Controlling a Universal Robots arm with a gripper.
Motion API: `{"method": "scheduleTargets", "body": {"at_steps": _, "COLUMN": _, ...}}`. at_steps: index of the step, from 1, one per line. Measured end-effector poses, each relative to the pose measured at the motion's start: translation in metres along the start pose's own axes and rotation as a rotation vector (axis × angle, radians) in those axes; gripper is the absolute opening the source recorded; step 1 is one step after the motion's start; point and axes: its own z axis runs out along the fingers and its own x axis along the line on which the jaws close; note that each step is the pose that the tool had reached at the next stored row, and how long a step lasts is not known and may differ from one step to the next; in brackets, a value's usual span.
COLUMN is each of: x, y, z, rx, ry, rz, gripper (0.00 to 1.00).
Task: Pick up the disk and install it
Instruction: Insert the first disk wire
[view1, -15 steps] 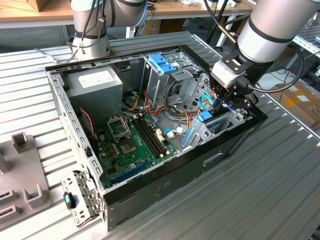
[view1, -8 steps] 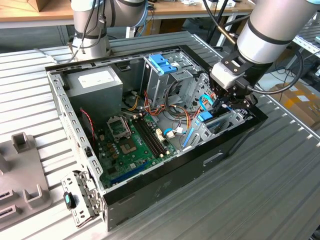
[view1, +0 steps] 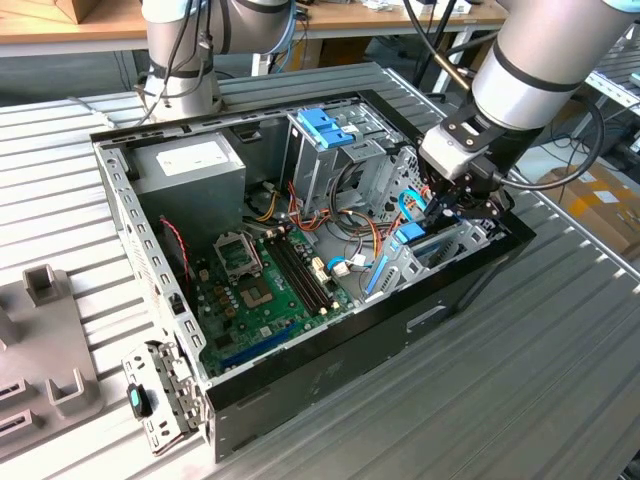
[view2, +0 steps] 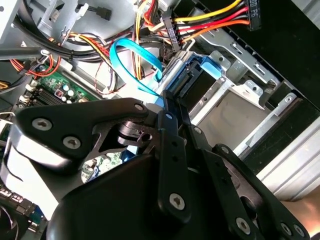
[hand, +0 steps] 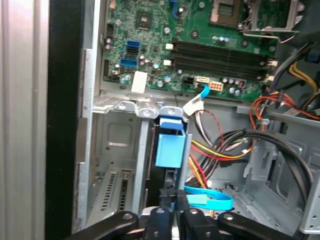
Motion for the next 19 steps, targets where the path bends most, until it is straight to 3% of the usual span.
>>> {"method": "scheduleTargets", "body": {"at_steps": 10, "x": 0.0001, "y": 0.0001, "z": 0.0011, "rx": 0.0002, "ry": -0.0009, "rz": 0.0, "gripper": 0.17}}
{"method": "scheduleTargets", "body": {"at_steps": 13, "x": 0.0001, "y": 0.0001, "z": 0.0007, "rx": 0.0, "ry": 0.0002, "rz": 0.0, "gripper": 0.3}}
{"method": "scheduleTargets", "body": {"at_steps": 14, "x": 0.0001, "y": 0.0, "z": 0.0003, "rx": 0.0, "ry": 0.0002, "rz": 0.0, "gripper": 0.3}}
{"method": "scheduleTargets", "body": {"at_steps": 19, "x": -0.001, "y": -0.0023, "z": -0.0122, "rx": 0.0, "ry": 0.0001, "rz": 0.0, "gripper": 0.3}}
